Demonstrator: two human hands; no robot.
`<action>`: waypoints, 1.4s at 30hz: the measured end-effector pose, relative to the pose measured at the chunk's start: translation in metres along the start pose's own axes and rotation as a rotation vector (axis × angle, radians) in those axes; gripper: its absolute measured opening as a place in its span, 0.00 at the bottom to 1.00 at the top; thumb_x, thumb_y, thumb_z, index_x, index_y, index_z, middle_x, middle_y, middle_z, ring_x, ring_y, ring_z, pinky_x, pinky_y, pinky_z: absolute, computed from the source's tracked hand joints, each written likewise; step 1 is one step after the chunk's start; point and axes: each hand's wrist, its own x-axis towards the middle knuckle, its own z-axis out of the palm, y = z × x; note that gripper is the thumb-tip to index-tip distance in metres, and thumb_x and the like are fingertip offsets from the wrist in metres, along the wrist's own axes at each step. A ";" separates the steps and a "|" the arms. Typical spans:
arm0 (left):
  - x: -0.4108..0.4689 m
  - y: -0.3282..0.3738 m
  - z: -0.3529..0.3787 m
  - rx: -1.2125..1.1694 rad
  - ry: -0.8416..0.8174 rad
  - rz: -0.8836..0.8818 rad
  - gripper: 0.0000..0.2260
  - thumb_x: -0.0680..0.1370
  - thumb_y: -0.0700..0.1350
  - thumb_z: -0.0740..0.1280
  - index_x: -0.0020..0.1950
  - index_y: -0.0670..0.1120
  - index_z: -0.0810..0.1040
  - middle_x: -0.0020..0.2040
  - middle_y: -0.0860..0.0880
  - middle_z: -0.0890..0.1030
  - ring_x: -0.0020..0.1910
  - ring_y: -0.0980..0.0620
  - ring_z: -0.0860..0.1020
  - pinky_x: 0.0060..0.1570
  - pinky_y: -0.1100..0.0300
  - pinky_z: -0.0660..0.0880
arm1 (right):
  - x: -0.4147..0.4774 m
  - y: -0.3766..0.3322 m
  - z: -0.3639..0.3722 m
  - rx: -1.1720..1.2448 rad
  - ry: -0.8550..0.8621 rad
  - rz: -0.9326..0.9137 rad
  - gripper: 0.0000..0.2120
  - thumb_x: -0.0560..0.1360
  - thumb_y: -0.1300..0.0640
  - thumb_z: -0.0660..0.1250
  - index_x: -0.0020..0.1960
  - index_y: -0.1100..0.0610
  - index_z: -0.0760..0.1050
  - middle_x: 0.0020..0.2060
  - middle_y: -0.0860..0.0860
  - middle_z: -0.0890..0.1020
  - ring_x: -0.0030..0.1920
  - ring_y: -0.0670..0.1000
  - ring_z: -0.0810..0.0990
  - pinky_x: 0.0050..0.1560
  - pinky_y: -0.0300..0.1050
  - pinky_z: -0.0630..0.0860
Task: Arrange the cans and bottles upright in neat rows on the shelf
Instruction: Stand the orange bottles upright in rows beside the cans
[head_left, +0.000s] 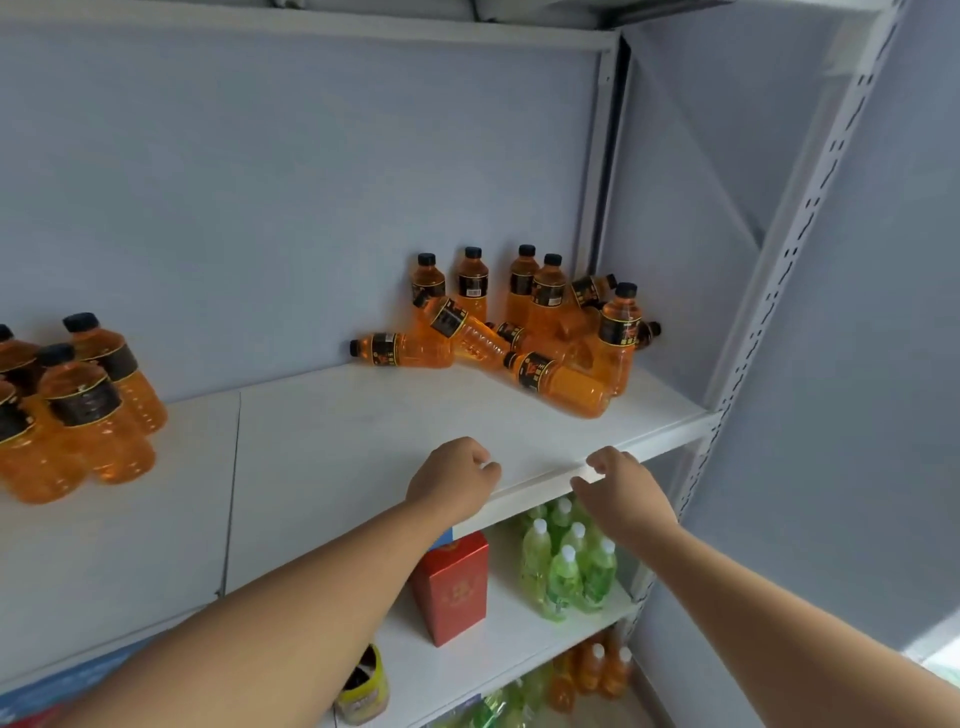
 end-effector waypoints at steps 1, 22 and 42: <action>0.000 -0.002 0.000 -0.006 -0.001 -0.004 0.16 0.79 0.54 0.65 0.65 0.50 0.78 0.63 0.52 0.81 0.60 0.50 0.79 0.61 0.51 0.77 | 0.001 0.001 0.002 0.004 -0.001 -0.004 0.22 0.76 0.44 0.65 0.67 0.52 0.73 0.62 0.49 0.77 0.51 0.49 0.76 0.46 0.45 0.74; 0.160 -0.104 -0.126 -0.485 0.217 -0.387 0.16 0.79 0.54 0.68 0.42 0.42 0.77 0.50 0.39 0.85 0.45 0.43 0.82 0.46 0.55 0.75 | 0.146 -0.139 0.055 -0.018 0.081 -0.144 0.26 0.74 0.39 0.69 0.67 0.49 0.71 0.61 0.48 0.78 0.57 0.50 0.77 0.48 0.44 0.76; 0.256 -0.108 -0.124 -1.185 0.315 -0.646 0.17 0.75 0.46 0.77 0.57 0.42 0.75 0.44 0.44 0.80 0.38 0.53 0.81 0.27 0.58 0.78 | 0.263 -0.157 0.077 -0.332 0.120 -0.179 0.38 0.70 0.37 0.73 0.73 0.51 0.64 0.68 0.51 0.74 0.68 0.56 0.72 0.65 0.55 0.72</action>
